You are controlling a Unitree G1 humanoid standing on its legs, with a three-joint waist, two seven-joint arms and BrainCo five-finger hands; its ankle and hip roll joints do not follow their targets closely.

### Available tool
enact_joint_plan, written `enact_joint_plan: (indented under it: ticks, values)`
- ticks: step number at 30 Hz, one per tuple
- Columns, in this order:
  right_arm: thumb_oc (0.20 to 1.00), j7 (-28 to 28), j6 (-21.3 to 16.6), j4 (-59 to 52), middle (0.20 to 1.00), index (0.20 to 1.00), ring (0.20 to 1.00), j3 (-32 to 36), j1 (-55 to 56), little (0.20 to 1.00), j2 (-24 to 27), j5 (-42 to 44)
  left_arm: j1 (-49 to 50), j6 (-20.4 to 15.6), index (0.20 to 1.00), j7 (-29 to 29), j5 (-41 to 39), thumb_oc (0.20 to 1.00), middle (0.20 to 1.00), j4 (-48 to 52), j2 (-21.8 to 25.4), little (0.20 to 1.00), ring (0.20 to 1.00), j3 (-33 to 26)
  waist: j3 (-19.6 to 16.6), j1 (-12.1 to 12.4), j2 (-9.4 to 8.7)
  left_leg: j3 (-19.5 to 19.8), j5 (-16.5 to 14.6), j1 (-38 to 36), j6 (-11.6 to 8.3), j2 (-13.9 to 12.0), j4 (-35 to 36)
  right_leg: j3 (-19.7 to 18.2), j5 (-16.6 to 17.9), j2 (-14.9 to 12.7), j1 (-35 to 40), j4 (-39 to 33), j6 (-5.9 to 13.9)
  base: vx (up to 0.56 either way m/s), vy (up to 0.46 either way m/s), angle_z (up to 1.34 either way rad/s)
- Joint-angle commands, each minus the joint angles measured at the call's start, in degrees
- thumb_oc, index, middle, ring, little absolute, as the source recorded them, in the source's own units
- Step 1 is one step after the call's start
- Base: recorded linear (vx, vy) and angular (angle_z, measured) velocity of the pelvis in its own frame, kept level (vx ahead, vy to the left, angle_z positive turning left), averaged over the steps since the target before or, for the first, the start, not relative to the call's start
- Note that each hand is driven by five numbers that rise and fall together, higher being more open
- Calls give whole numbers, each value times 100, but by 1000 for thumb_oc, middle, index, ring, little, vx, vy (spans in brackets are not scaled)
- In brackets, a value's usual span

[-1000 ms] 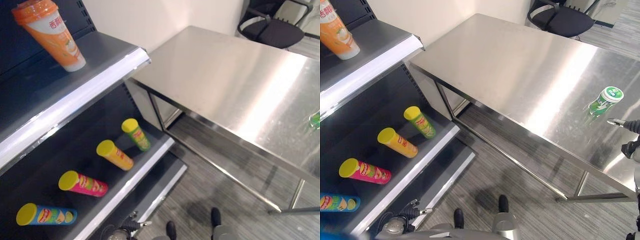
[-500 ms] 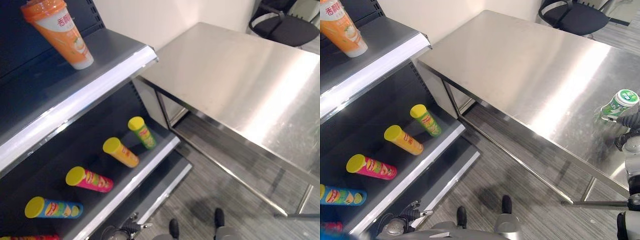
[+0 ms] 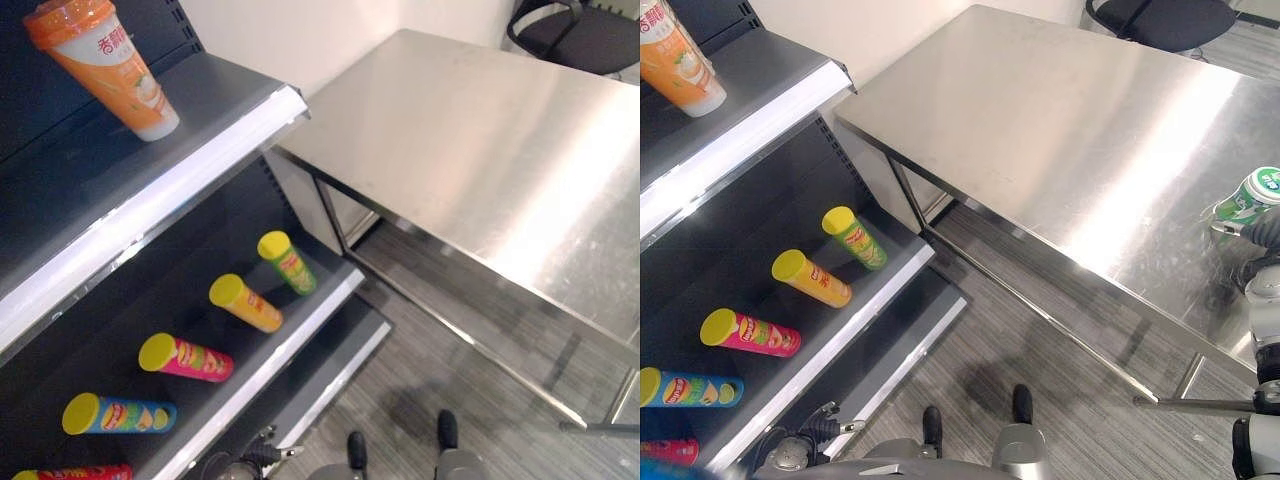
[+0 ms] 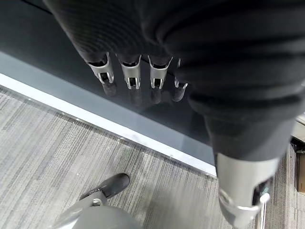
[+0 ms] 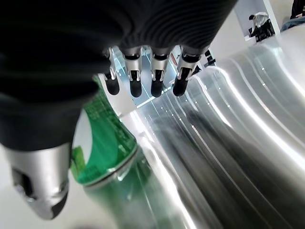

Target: Put the goods on the table back onto the shelves and tidy them up.

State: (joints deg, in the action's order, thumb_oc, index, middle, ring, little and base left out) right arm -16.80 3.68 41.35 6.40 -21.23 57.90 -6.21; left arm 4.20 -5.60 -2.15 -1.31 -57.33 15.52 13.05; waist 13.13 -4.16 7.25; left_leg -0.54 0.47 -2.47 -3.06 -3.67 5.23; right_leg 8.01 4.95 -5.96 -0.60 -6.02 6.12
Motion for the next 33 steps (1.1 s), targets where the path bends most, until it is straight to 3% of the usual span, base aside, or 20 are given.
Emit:
enact_joint_plan:
  ticks: [1,11,19,20,21,22,33]
  values:
    - [1000,-560,-67,-232,1000,1000,1000,240,-256,1000,-29,39,-263,-33,1000,-180,-185,1000,1000,-147,380,1000,1000,57,-36,150,-589,213,-293,29,-269,-155,-150,55,-1329,-29,631,308,122,0,0,0]
    - [1000,-817,-106,-378,1000,1000,1000,392,-192,1000,-335,199,-245,-23,1000,-221,-179,1000,1000,-134,350,1000,1000,73,-55,181,-557,229,-316,-6,-263,-149,-135,89,-1344,-25,668,293,120,6,-4,3]
    - [1000,-568,-143,-115,1000,1000,1000,71,-440,1000,-346,459,-211,-18,1000,-200,-242,1000,1000,-158,400,1000,1000,85,-28,209,-558,230,-296,17,-268,-148,-126,83,-1329,-25,644,289,118,0,0,0]
    - [485,-518,-158,-110,485,485,485,48,-443,485,-358,514,-209,-15,1000,-199,-246,1000,1000,-169,406,1000,1000,88,-26,208,-562,231,-296,19,-269,-147,-124,75,-1324,-23,642,283,117,0,0,0]
    - [269,-476,-168,-58,269,269,269,-1,-478,269,-355,572,-208,-14,1000,-196,-256,1000,1000,-176,407,1000,1000,87,-23,210,-564,234,-292,19,-270,-147,-122,73,-1324,-20,643,283,116,0,0,0]
    - [200,-414,-176,41,200,200,200,-58,-507,200,-350,620,-210,-11,1000,-186,-267,1000,1000,-175,413,1000,1000,91,-22,214,-565,231,-288,18,-272,-150,-121,75,-1321,-20,640,283,116,0,0,0]
    - [200,-170,-252,37,200,200,200,-122,-427,200,-197,676,-222,3,1000,-164,-260,1000,1000,-239,426,1000,1000,55,-13,192,-616,212,-285,-21,-287,-186,-116,96,-1325,-2,668,282,104,0,0,0]
